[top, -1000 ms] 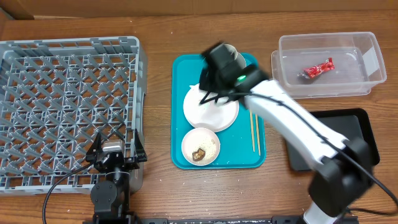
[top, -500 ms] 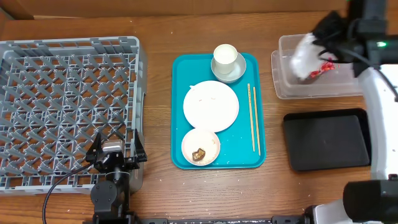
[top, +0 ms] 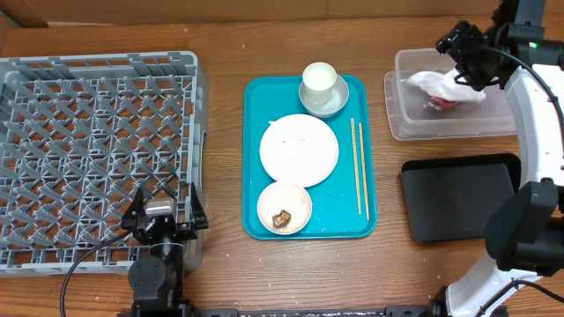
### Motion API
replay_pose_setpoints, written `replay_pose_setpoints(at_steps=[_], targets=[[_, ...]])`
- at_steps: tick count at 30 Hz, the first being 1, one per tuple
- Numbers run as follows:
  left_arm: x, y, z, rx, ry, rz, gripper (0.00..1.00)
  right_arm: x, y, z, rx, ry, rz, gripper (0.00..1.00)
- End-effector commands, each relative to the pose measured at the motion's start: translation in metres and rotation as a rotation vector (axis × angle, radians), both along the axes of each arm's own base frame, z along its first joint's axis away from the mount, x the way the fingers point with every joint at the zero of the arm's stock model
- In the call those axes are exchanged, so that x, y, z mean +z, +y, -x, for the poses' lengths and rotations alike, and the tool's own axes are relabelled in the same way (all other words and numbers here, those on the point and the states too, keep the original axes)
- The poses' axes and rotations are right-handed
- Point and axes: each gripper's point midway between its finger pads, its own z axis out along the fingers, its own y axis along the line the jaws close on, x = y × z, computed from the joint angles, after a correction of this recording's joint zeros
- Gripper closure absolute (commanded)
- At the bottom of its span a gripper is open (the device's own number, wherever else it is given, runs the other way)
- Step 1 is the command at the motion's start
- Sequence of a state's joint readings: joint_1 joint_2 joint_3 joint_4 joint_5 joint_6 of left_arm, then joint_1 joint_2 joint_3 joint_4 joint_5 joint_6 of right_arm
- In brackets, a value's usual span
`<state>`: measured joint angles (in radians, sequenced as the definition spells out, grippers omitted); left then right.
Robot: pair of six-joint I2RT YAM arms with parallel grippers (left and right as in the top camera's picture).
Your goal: Sort waste into correct bins and load items into the dishwasher
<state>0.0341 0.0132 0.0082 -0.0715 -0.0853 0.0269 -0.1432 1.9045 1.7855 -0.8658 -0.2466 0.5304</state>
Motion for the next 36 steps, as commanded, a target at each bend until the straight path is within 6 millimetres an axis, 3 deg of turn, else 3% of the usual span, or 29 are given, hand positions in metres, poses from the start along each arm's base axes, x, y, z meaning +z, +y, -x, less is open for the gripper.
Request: replay_pose_setpoints(at_steps=[1, 3, 5, 11, 13, 15, 22, 26, 28, 31, 36], targets=[[0.0, -0.002, 0.0, -0.011, -0.003, -0.014, 0.0, 0.046, 0.066, 0.012, 0.313, -0.125, -0.227, 0.2], [0.0, -0.002, 0.0, -0.01, -0.003, -0.014, 0.0, 0.052, 0.096, 0.024, 0.406, -0.11, -0.327, 0.21], [0.0, -0.002, 0.0, -0.011, -0.003, -0.014, 0.0, 0.043, 0.121, 0.037, 0.455, -0.052, -0.323, 0.21], [0.0, -0.002, 0.0, -0.011, -0.003, -0.014, 0.0, -0.001, 0.187, 0.065, 0.499, 0.104, -0.063, 0.21], [0.0, -0.002, 0.0, -0.011, -0.003, -0.014, 0.0, -0.015, 0.209, 0.071, 0.471, 0.127, 0.025, 0.0], [0.0, -0.002, 0.0, -0.011, -0.003, -0.014, 0.0, -0.031, 0.229, 0.076, 0.401, 0.144, 0.112, 0.0], [0.0, -0.002, 0.0, -0.011, -0.003, -0.014, 0.0, -0.083, 0.257, 0.086, 0.207, 0.181, 0.321, 0.01], [0.0, -0.002, 0.0, -0.011, -0.003, -0.014, 0.0, -0.14, 0.267, 0.089, 0.238, 0.276, 0.357, 0.03], [0.0, -0.002, 0.0, -0.011, -0.003, -0.014, 0.0, -0.155, 0.272, 0.09, 0.252, 0.302, 0.341, 0.05], [0.0, -0.002, 0.0, -0.01, -0.003, -0.014, 0.0, -0.17, 0.276, 0.089, 0.262, 0.322, 0.325, 0.17], [0.0, -0.002, 0.0, -0.011, -0.003, -0.014, 0.0, -0.17, 0.279, 0.085, 0.26, 0.304, 0.319, 0.46]])
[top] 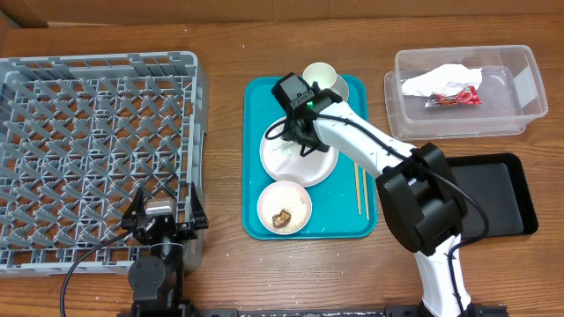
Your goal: Sort waste into correct bins and load items into the dishwasher
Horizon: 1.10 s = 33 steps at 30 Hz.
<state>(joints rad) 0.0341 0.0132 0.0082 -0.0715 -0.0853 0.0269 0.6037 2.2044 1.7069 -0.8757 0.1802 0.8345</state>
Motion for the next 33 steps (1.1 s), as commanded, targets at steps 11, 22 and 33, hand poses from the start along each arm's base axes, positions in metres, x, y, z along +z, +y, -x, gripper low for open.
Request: replay_pose_setpoints(at_steps=[11, 22, 33], targets=[[0.0, -0.002, 0.0, -0.01, -0.003, -0.014, 0.0, 0.078, -0.024, -0.021, -0.055, -0.091, 0.024, 0.96], [0.0, -0.002, 0.0, -0.011, -0.003, -0.014, 0.0, 0.211, -0.091, -0.038, -0.156, -0.263, -0.027, 0.96], [0.0, -0.002, 0.0, -0.011, -0.003, -0.014, 0.0, 0.234, -0.279, -0.069, -0.56, -0.347, -0.031, 0.96]])
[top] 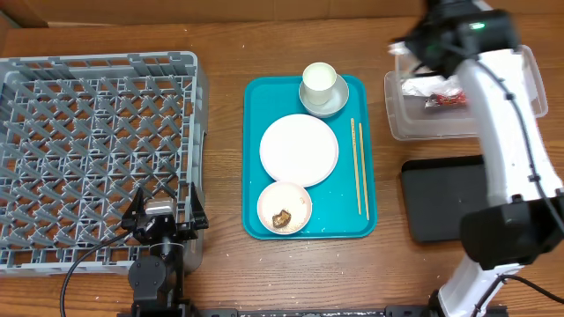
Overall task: Sort waste into correct bins and load items into the dishwasher
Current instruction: 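Drop the tissue into the clear bin and retract the right arm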
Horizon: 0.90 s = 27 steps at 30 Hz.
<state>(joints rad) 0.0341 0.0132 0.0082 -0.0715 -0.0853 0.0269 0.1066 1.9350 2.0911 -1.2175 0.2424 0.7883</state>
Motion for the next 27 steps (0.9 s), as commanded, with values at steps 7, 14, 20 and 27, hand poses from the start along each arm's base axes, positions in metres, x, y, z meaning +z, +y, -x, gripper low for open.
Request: replay_pose_setpoints(at_steps=[7, 14, 20, 27], targets=[[0.0, -0.002, 0.0, -0.011, -0.003, -0.014, 0.0, -0.03, -0.059, -0.035, 0.061, -0.008, -0.078, 0.09], [0.0, -0.002, 0.0, -0.011, -0.003, -0.014, 0.0, -0.022, -0.051, -0.022, 0.073, 0.005, -0.136, 0.0], [0.0, -0.002, 0.0, -0.011, -0.003, -0.014, 0.0, 0.047, -0.055, -0.001, 0.083, -0.136, -0.106, 0.0], [0.0, -0.002, 0.0, -0.011, -0.003, -0.014, 0.0, 0.118, -0.151, 0.066, -0.179, -0.245, 0.029, 0.0]])
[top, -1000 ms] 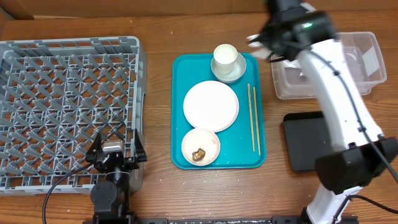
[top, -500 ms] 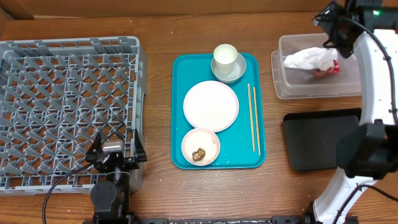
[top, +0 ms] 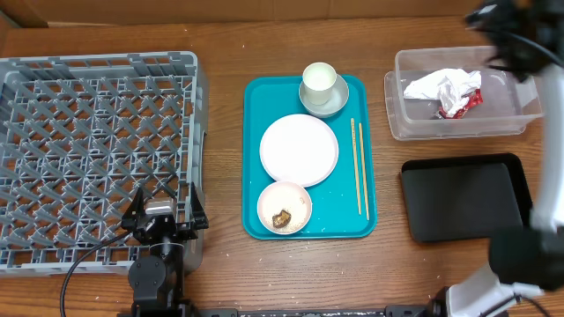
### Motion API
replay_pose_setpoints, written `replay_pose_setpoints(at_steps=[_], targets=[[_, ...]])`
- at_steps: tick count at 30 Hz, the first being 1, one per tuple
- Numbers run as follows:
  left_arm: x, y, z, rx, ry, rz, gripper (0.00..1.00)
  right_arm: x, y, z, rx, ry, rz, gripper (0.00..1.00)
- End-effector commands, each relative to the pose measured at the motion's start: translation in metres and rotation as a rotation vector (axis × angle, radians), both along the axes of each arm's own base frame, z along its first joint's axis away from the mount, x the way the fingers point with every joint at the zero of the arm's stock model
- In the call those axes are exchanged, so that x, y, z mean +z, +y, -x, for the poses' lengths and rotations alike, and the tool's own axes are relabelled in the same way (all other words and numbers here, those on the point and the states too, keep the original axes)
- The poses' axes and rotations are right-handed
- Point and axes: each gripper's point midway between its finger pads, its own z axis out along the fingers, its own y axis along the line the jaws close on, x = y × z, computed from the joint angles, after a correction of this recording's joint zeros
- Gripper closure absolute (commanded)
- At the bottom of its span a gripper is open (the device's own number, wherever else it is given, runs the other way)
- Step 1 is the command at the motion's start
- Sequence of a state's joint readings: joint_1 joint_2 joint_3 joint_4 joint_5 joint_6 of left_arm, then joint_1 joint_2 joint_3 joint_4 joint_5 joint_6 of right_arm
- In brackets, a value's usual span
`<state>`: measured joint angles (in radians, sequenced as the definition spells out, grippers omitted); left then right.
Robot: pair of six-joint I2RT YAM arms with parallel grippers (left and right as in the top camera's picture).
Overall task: Sort waste into correct bins and load items into the dishwasher
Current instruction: 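Drop the tissue into the clear bin and retract the right arm, then reach the left gripper to the edge of the white plate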
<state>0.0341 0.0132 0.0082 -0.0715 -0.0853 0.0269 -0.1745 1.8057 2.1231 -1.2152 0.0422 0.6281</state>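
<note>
A teal tray (top: 308, 224) holds a white plate (top: 299, 149), a small bowl (top: 284, 208) with a brown food scrap, a cup (top: 319, 81) on a saucer, and a pair of chopsticks (top: 359, 167). Crumpled white paper (top: 436, 85) and a red wrapper (top: 460, 103) lie in the clear bin (top: 493, 123). The grey dish rack (top: 92, 141) fills the left side. My left gripper (top: 166, 202) rests open at the rack's front right corner. My right gripper (top: 490, 19) is a dark blur beyond the bin's far right corner, its fingers unreadable.
A black tray (top: 463, 198) lies at the front right, below the clear bin. The right arm's white links (top: 551, 158) run down the right edge of the view. Bare wood separates the rack, the teal tray and the bins.
My right arm was over the left end of the clear bin and is now beyond its far right corner. The paper and red wrapper in the bin are uncovered. The left arm is unchanged.
My right gripper was first over the clear bin, then down over the white plate on the teal tray. Later it was back over the bin's left end, the plate bare. Now it sits beyond the bin's far right corner. The left arm never moved.
</note>
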Motion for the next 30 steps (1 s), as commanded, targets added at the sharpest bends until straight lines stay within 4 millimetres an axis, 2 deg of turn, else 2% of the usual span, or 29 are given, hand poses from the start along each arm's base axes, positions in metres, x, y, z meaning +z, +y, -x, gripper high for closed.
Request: replay_pose_setpoints(at_steps=[1, 3, 5, 7, 9, 13, 15, 19, 23, 25, 26, 28, 30], targets=[[0.0, -0.002, 0.0, -0.011, -0.003, -0.014, 0.0, 0.053, -0.07, 0.052, -0.199, -0.086, 0.079, 0.0], [0.0, -0.002, 0.0, -0.01, -0.003, -0.014, 0.0, 0.049, -0.104, 0.08, -0.301, -0.048, 0.067, 0.0], [0.0, -0.002, 0.0, -0.011, -0.003, -0.014, 0.0, 0.041, -0.127, 0.105, -0.396, -0.011, 0.01, 0.0], [0.0, -0.002, 0.0, -0.01, -0.003, -0.014, 0.0, 0.029, -0.14, 0.127, -0.461, 0.03, -0.066, 0.0], [0.0, -0.002, 0.0, -0.011, -0.003, -0.014, 0.0, 0.022, -0.144, 0.138, -0.475, 0.05, -0.127, 0.0], [0.0, -0.001, 0.0, -0.009, -0.003, -0.017, 0.0, 0.02, -0.13, 0.135, -0.411, 0.026, -0.273, 0.0], [0.001, 0.004, 0.001, 0.018, 0.003, -0.073, 0.0, 0.022, -0.121, 0.13, -0.374, 0.006, -0.316, 0.0], [0.001, 0.005, 0.001, 0.018, 0.016, -0.186, 0.0, 0.022, -0.121, 0.13, -0.371, 0.006, -0.317, 0.0], [0.001, 0.004, 0.001, 0.01, 0.016, -0.187, 0.0, 0.022, -0.121, 0.13, -0.371, 0.006, -0.317, 0.0], [0.008, 0.001, 0.0, -0.002, -0.013, -0.174, 0.0, 0.022, -0.121, 0.13, -0.371, 0.006, -0.317, 0.0], [0.012, -0.009, -0.001, -0.057, -0.039, -0.127, 0.0, 0.022, -0.121, 0.13, -0.371, 0.006, -0.317, 0.0], [0.028, -0.049, 0.001, -0.287, -0.118, 0.022, 0.0, 0.022, -0.121, 0.13, -0.371, 0.006, -0.317, 0.0], [0.048, -0.085, 0.013, -0.505, -0.189, 0.086, 0.0, 0.022, -0.121, 0.13, -0.371, 0.006, -0.317, 0.0]])
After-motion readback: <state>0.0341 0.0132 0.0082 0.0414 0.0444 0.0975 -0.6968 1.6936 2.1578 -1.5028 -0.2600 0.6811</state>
